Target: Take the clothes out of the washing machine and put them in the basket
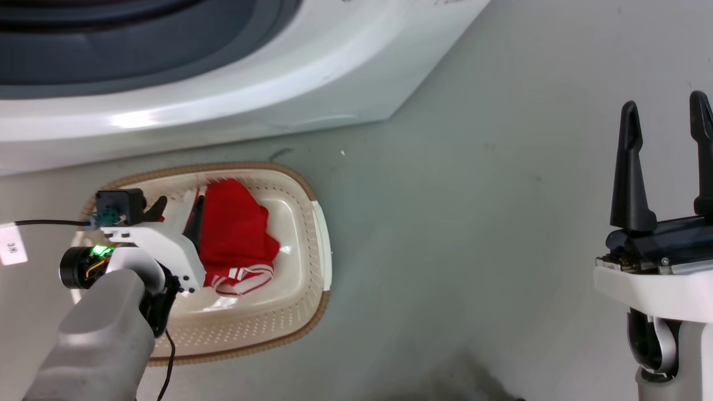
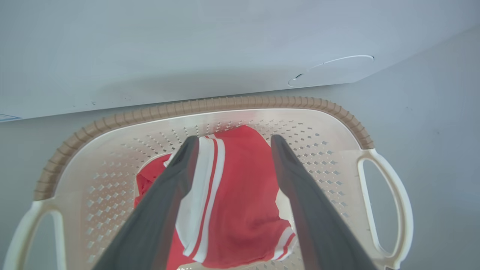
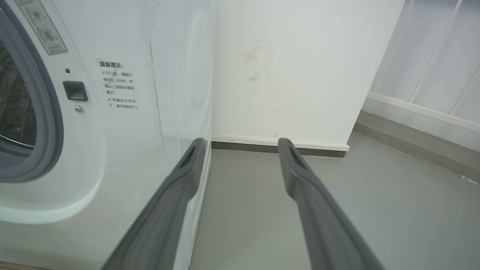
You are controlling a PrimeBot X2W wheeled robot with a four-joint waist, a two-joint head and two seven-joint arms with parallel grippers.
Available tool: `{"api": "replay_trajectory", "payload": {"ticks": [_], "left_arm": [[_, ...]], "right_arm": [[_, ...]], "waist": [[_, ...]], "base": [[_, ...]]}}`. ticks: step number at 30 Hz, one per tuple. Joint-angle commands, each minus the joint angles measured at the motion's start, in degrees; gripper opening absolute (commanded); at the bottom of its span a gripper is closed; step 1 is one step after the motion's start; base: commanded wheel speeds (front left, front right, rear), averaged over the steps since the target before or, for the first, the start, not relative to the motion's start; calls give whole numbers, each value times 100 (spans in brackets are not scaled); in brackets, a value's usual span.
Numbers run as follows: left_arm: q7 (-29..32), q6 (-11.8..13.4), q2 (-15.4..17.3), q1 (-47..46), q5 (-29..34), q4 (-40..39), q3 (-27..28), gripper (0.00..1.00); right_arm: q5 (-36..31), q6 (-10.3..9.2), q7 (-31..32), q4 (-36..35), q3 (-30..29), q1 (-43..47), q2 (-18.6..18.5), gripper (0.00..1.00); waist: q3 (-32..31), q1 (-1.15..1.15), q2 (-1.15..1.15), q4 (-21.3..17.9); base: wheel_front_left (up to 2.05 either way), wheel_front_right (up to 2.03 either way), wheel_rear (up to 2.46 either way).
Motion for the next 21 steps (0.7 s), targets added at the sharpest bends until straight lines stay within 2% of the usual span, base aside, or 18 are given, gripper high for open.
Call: {"api": "replay_trajectory", "payload": {"ticks": [1, 4, 5, 11, 16, 21], "left_arm": [[-12, 111, 38, 210, 312, -227, 99, 100], [-13, 256, 26, 455, 641, -788, 581, 100], [-13, 256, 26, 455, 641, -788, 581, 100], [-13, 381, -89, 1259, 1610, -2245, 1780, 100], [-13, 341, -456, 2052, 2394, -3557, 2922, 100], [-14, 242, -875, 2826, 3275, -4705, 3665, 100]], "right_arm": [[-67, -6, -12, 67, -58, -51, 8, 100], [-88, -6, -12, 137, -121, 8, 6, 100], [-88, -6, -12, 137, -121, 8, 6, 100], [-179, -6, -12, 277, -290, 146, 7, 100], [-252, -6, -12, 368, -392, 278, 7, 100], [-256, -6, -13, 460, -451, 521, 7, 100]], "waist": [[-362, 0, 0, 180], [-712, 0, 0, 336], [-712, 0, 0, 336], [-1443, 0, 0, 699], [-1939, 0, 0, 961], [-2440, 0, 0, 1153]], "base": [[0, 0, 0], [0, 0, 0], [0, 0, 0], [0, 0, 0], [0, 0, 0], [0, 0, 0]]}}
